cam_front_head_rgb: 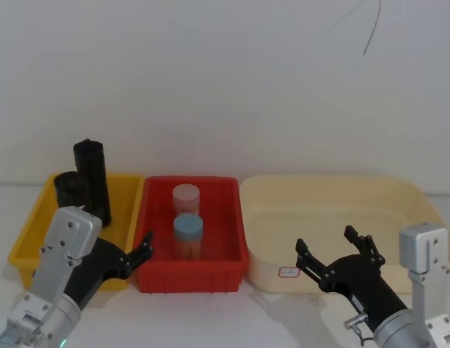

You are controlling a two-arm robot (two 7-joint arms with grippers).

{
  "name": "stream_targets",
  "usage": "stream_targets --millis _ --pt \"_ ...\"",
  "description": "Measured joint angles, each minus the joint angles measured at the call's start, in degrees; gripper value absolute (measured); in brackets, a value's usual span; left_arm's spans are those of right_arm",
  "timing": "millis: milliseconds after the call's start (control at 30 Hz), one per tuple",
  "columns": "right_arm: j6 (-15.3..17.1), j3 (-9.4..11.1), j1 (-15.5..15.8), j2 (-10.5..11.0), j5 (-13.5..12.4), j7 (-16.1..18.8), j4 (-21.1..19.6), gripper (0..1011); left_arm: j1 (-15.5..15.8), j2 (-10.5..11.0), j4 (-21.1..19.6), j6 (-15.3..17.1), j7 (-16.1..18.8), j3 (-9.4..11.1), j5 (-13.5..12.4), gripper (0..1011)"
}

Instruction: Pick up the garbage bag with the one hand and transfer it to the other hand.

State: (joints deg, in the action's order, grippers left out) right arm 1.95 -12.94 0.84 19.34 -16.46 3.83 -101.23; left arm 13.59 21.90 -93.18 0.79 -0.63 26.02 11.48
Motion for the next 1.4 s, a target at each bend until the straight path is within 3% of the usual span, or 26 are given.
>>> stream_targets --millis 900,1400 --pt "0.0 0.0 0.0 0.0 0.0 0.0 0.0 1001 0.06 0.0 0.1 -0.02 -0.04 -0.07 -0.17 1002" --pt "0.0 0.0 0.0 0.0 0.0 0.0 0.0 1001 0.11 1.68 2.39 0.0 -0.94 -1.61 -1.05 1002"
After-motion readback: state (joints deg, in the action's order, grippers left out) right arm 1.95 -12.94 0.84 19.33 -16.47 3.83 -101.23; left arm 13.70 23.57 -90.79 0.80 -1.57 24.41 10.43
